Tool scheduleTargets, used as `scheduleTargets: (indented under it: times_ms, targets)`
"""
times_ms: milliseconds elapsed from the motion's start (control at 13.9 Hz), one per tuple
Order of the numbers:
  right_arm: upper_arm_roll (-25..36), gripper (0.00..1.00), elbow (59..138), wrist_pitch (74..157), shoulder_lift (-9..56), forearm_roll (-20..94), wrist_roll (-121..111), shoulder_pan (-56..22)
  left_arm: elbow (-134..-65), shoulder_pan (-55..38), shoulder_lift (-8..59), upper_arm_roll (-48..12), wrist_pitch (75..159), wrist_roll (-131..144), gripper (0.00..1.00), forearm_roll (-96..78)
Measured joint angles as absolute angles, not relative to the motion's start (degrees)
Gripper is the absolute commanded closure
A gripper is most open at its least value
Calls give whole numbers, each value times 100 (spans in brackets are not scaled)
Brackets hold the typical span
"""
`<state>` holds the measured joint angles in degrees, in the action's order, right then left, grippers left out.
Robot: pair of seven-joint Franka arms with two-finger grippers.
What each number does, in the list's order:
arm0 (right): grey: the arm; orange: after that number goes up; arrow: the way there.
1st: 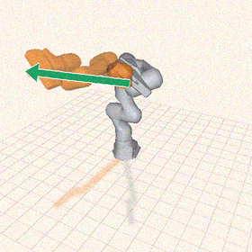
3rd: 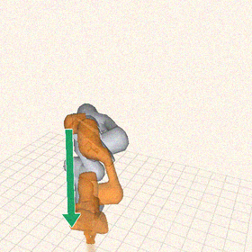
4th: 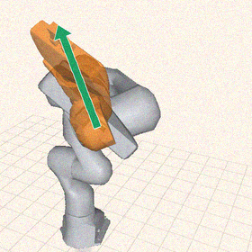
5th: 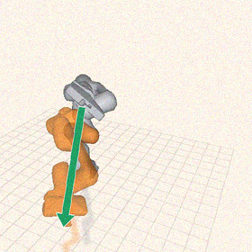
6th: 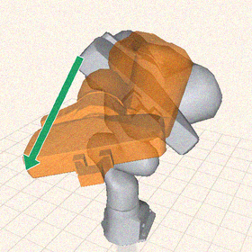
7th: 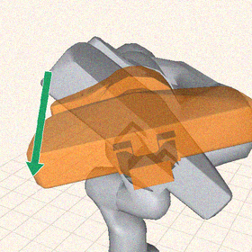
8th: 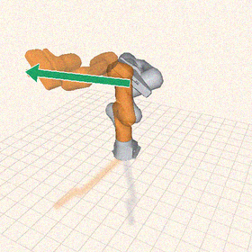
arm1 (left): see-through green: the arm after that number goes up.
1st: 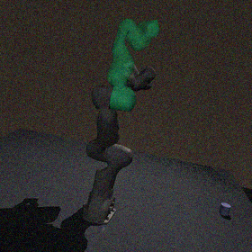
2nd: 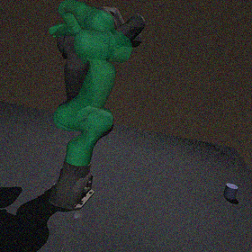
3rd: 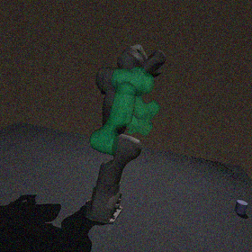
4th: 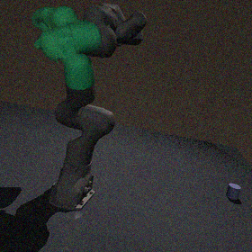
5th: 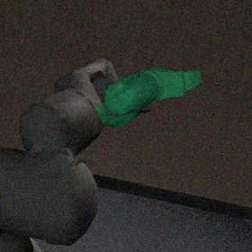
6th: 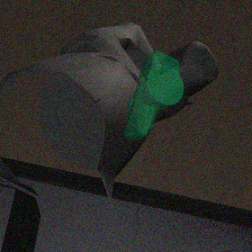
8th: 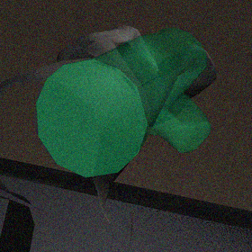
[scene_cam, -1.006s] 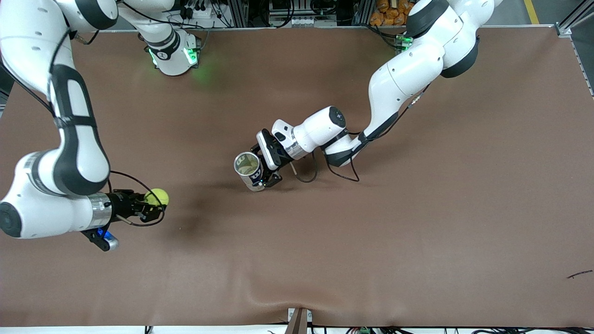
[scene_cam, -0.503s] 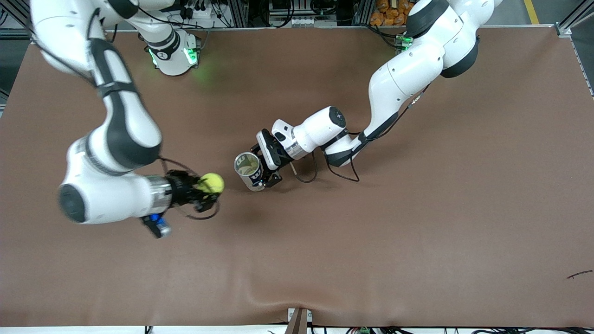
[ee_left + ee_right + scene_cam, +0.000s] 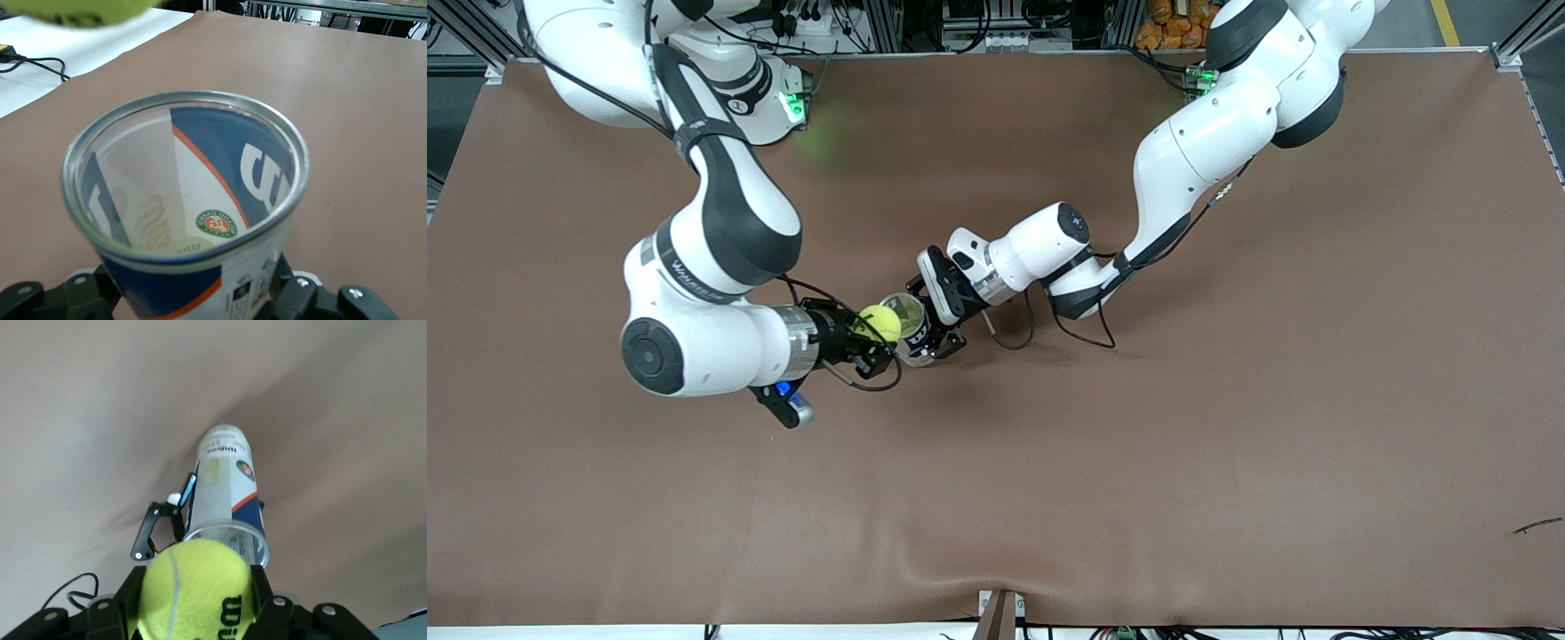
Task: Insert tennis ball vertically with right arm
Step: 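Open the right gripper to drop the second ball into the can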
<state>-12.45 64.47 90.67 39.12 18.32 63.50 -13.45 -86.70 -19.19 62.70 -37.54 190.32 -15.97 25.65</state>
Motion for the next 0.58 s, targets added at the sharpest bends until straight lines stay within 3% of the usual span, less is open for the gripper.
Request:
scheduleTargets:
  times_ms: [144, 216, 288, 575]
  targets:
    - [-1239, 78, 6587, 9122, 3920, 1629, 6433, -1498, -8670, -1918, 6270, -3754, 19032, -1597, 13, 2565]
    - [-1238, 42, 6653, 9141, 3927, 1578, 6445, -1536, -8670, -1916, 6270, -3754, 19032, -1597, 13, 2565]
    - [-1237, 0, 6710, 9147, 3929, 1550, 6447, -1549, -8670, -1913, 6270, -3754, 19032, -1597, 13, 2565]
    - [-1199, 0, 6760, 9147, 3929, 1539, 6457, -1547, -8670, -1897, 6270, -3754, 19032, -1597, 13, 2565]
